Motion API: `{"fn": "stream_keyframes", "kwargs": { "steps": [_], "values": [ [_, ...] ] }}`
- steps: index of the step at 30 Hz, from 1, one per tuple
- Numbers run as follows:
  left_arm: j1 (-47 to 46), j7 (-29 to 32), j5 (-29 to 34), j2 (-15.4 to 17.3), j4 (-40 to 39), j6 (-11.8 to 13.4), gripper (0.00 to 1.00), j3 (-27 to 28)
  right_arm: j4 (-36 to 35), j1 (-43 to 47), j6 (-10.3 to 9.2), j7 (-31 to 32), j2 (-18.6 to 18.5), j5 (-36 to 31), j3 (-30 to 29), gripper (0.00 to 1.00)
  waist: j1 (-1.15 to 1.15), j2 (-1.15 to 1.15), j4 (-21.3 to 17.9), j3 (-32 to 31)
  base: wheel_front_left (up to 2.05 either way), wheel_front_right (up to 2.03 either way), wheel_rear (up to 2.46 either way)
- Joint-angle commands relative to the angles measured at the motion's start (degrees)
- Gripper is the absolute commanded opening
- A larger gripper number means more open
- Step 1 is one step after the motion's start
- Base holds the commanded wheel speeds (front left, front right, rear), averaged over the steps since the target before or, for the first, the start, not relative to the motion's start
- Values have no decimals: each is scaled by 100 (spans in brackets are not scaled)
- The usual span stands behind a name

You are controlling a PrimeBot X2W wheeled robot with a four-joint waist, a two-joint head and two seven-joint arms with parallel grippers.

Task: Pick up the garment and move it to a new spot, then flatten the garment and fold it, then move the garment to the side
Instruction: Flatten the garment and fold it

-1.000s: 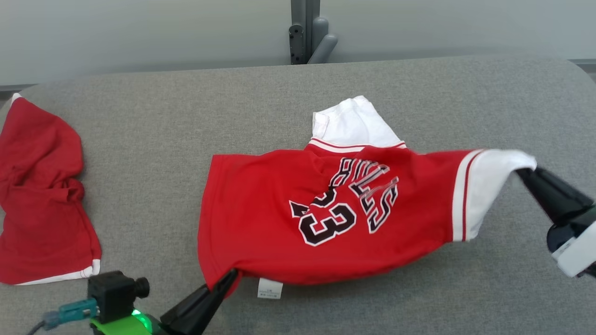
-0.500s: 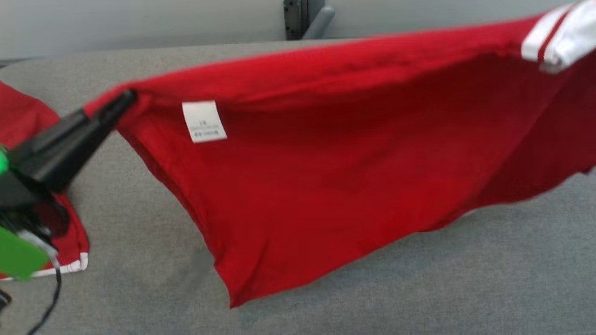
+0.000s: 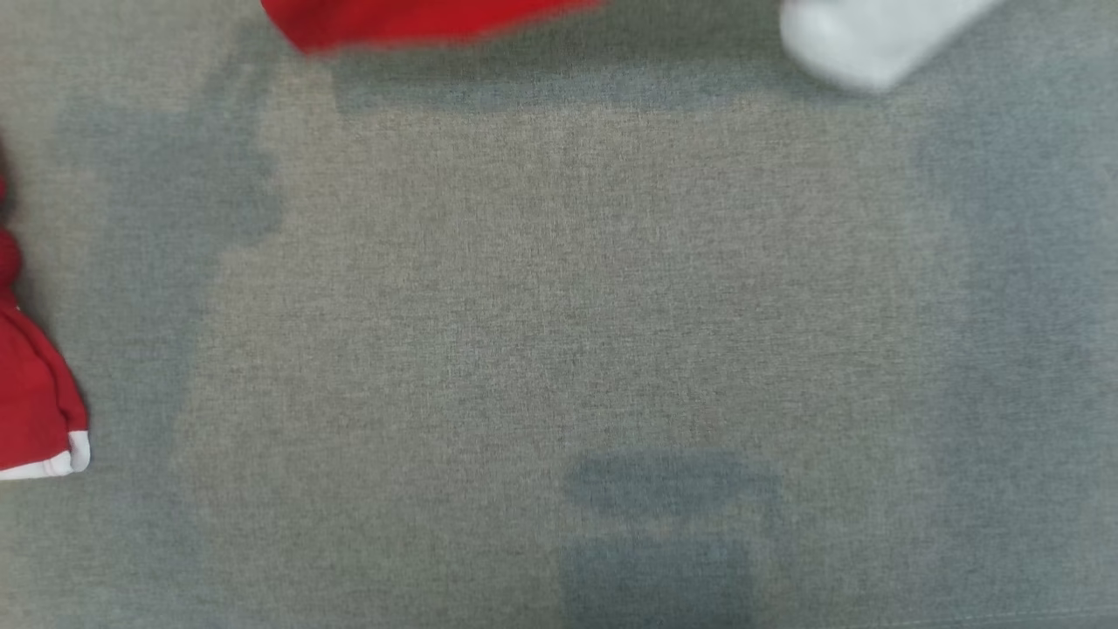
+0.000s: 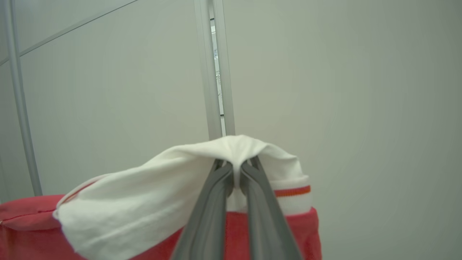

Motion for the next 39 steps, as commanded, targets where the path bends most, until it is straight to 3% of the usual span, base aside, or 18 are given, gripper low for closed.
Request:
{"fn": "stream_keyframes", "kwargs": {
  "steps": [1,7,11,13,20,25,30,32,39],
  "values": [
    [-399,-242,231,-119,282,6,0,-1,219,-328,-1,-176,151,-225,6,0,-1,0,77,993,0,0,0],
    [-1584,-1607,1297,-559,2067,-202,0,-383,1609,-1437,-1,-1045,871,-966,239,0,-1,0,-151,1358,0,0,0],
    [-1353,-2140,1468,-651,2729,-290,0,-896,2097,-1004,-1,-1434,975,-830,688,0,-1,0,-250,1341,0,0,0],
    [-1028,-2270,1247,-642,2752,-296,0,-1247,2159,-620,-1,-1577,879,-640,940,0,-1,0,-271,1265,0,0,0],
    [670,-2469,250,92,1995,-295,0,-2476,1653,1674,-1,-1914,220,177,1741,0,-1,0,-304,729,0,0,0],
    [2069,-2653,-488,866,985,-296,0,-3062,830,3590,1,-2044,-201,819,1789,0,-1,0,-344,137,0,0,0],
    [3392,-3122,-649,1324,281,-269,0,-3452,-27,5465,0,-2000,-491,1182,1549,0,-1,0,-381,-474,0,0,0],
    [3632,-3239,-627,1393,174,-179,0,-3501,-164,5810,0,-1975,-493,1255,1502,0,-1,0,-398,-592,0,0,0],
    [5443,-3910,-1008,1468,-834,575,0,-3798,-819,7843,0,-1759,-692,1352,1214,0,-1,0,-534,-1192,0,0,0]
  ]
}}
